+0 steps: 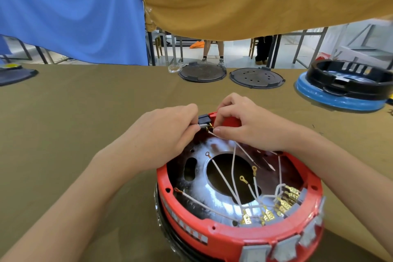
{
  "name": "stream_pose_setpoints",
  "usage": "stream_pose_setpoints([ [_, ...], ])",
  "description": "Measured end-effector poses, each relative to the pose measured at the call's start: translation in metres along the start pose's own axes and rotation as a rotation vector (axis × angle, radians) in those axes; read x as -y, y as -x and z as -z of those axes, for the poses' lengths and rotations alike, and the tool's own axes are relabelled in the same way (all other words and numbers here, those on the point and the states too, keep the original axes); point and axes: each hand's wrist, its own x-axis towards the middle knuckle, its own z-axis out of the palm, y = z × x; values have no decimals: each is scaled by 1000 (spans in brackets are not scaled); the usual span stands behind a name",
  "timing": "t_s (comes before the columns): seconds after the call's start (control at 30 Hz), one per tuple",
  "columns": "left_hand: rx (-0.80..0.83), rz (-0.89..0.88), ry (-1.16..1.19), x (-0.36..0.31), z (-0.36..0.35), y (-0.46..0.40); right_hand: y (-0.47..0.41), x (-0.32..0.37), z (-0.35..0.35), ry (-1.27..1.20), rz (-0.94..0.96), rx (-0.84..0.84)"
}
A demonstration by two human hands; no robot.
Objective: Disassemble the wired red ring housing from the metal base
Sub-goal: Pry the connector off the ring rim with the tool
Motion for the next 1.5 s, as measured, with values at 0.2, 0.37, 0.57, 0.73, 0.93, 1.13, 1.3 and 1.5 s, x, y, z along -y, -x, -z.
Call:
stream_pose_setpoints([
  [0.2,-12,13,21,-7,0,2,1,0,-1,6,7,-84],
  [0.37,-25,20,-54,-12,1,2,1,1,-3,60,46,-133],
  [0.57,-27,1,-49,-12,1,0,1,1,-2,45,41,-120],
  [0.73,-33,2,-36,-11,2,2,1,0,-2,32,42,-124],
  [0.93,-24,21,-82,-12,-1,1,1,1,-3,23,45,-121],
  [1.13,-47,-41,81,0,0,0,0,1,-4,39,25,-137],
  [1.3,-59,-66,167,5,-3,-1,-1,0,-4,56,29,-136],
  [1.5,-53,-58,156,6,-4,-4,-1,-2,-3,60,40,-123],
])
